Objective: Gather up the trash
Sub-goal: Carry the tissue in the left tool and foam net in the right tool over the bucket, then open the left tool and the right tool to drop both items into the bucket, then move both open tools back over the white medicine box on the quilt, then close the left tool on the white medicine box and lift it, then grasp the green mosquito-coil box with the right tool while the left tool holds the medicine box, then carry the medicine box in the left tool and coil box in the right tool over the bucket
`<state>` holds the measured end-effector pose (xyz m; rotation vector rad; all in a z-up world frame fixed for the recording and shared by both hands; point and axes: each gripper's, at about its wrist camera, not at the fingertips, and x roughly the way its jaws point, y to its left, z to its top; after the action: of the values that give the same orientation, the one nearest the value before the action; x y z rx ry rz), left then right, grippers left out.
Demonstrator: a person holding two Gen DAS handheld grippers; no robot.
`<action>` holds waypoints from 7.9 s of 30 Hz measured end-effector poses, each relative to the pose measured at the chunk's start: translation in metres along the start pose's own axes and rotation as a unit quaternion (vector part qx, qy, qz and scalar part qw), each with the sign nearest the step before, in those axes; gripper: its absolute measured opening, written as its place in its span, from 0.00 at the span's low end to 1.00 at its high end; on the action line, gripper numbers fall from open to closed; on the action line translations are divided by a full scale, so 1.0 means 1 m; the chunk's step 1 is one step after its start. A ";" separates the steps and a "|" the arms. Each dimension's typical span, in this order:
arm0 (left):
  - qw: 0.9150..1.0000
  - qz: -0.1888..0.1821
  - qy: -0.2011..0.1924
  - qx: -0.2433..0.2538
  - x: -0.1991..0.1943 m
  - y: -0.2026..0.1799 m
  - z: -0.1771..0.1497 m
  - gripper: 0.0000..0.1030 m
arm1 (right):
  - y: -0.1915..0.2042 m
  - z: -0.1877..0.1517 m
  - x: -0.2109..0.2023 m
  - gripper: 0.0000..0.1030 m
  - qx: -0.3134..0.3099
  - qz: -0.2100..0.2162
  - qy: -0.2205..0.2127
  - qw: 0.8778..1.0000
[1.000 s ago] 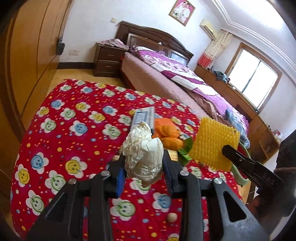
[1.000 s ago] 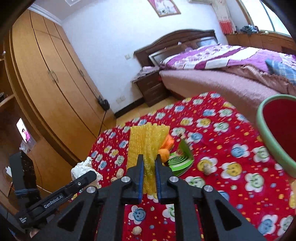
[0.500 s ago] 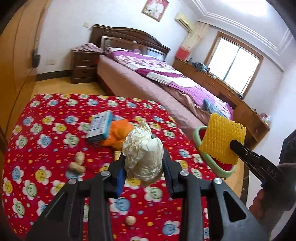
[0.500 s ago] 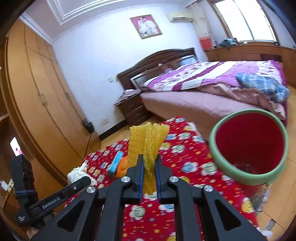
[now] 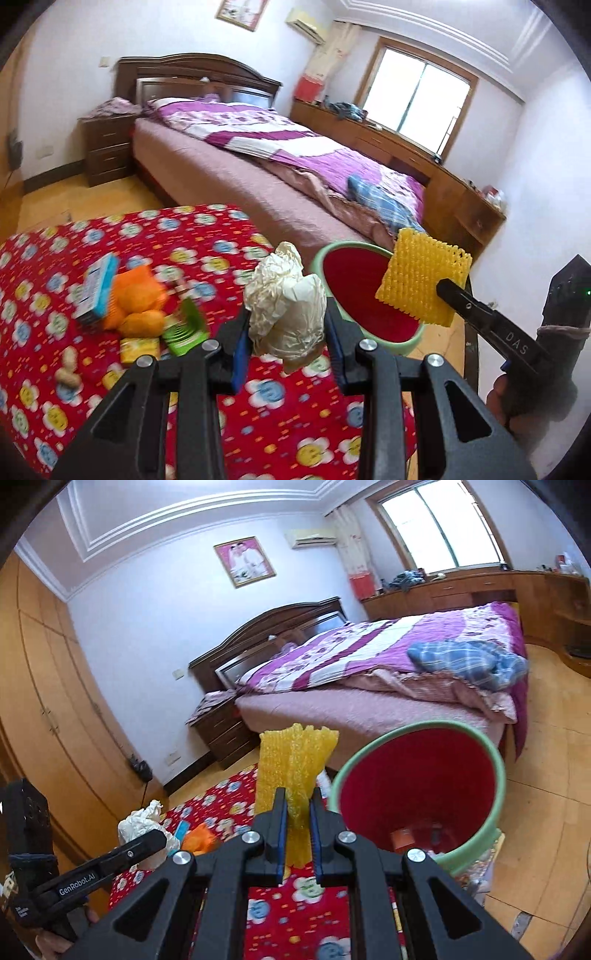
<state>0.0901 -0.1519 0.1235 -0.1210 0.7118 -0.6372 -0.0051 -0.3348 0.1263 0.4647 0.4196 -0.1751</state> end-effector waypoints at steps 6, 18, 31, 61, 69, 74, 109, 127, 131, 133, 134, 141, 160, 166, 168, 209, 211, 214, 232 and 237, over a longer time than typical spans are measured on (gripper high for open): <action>0.999 -0.020 0.023 0.029 0.041 -0.038 0.008 0.35 | -0.036 0.009 -0.002 0.12 0.013 -0.031 -0.014 0.999; 0.994 -0.043 0.080 0.053 0.132 -0.087 0.000 0.35 | -0.123 0.009 0.021 0.12 0.069 -0.074 0.008 0.995; 0.991 -0.037 0.110 0.060 0.178 -0.095 -0.006 0.49 | -0.160 -0.002 0.049 0.16 0.090 -0.095 0.050 0.990; 0.997 -0.011 0.063 0.038 0.096 -0.063 -0.008 0.58 | -0.105 -0.016 0.017 0.45 0.061 -0.053 0.042 0.996; 0.999 0.022 0.029 0.012 0.052 -0.030 -0.003 0.58 | -0.075 -0.023 0.010 0.48 0.049 -0.030 0.048 0.997; 0.999 0.045 0.020 0.001 0.030 -0.010 -0.002 0.58 | -0.059 -0.028 0.003 0.50 0.040 -0.024 0.046 0.998; 0.965 0.248 0.077 -0.043 0.089 0.199 0.009 0.71 | -0.027 -0.044 0.057 0.53 0.040 -0.039 0.098 0.994; 0.970 0.193 0.073 -0.131 0.081 0.230 -0.005 0.49 | -0.014 -0.052 0.076 0.53 0.028 -0.030 0.123 0.992; 0.972 0.183 0.056 -0.133 0.060 0.224 -0.006 0.49 | -0.006 -0.052 0.074 0.53 0.020 -0.022 0.124 0.992; 0.972 0.185 0.049 -0.135 0.048 0.221 -0.007 0.49 | -0.001 -0.052 0.074 0.53 0.014 -0.014 0.127 0.992; 0.972 0.185 0.044 -0.135 0.040 0.219 -0.008 0.49 | 0.003 -0.052 0.075 0.53 0.012 -0.007 0.131 0.991; 0.971 0.192 0.017 -0.144 -0.005 0.211 -0.021 0.49 | 0.037 -0.057 0.083 0.53 -0.023 0.031 0.150 0.988; 0.959 0.227 -0.009 -0.167 -0.036 0.221 -0.058 0.49 | 0.122 -0.092 0.165 0.74 -0.151 0.081 0.250 0.953; 0.959 0.216 -0.006 -0.183 -0.033 0.228 -0.063 0.49 | 0.140 -0.106 0.188 0.75 -0.222 0.044 0.276 0.934; 0.959 0.214 -0.005 -0.185 -0.032 0.229 -0.064 0.49 | 0.145 -0.108 0.195 0.75 -0.249 0.029 0.274 0.928; 0.976 0.160 -0.033 -0.142 -0.060 0.149 -0.056 0.49 | 0.130 -0.072 0.095 0.51 -0.162 0.078 0.173 0.968; 0.978 0.155 -0.037 -0.135 -0.064 0.141 -0.054 0.49 | 0.126 -0.067 0.087 0.51 -0.157 0.080 0.162 0.971; 0.981 0.145 -0.041 -0.124 -0.069 0.127 -0.050 0.49 | 0.120 -0.058 0.070 0.52 -0.152 0.081 0.144 0.975; 0.995 0.088 -0.049 -0.022 -0.055 0.026 -0.003 0.49 | 0.042 -0.010 0.004 0.52 -0.092 0.025 0.062 0.993; 0.997 0.070 -0.033 0.006 -0.027 0.000 0.005 0.49 | 0.010 0.000 0.003 0.52 -0.069 -0.002 0.053 0.996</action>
<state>0.0775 -0.1367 0.1427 -0.0806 0.6461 -0.4999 0.0002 -0.3260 0.1285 0.3372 0.5334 -0.1244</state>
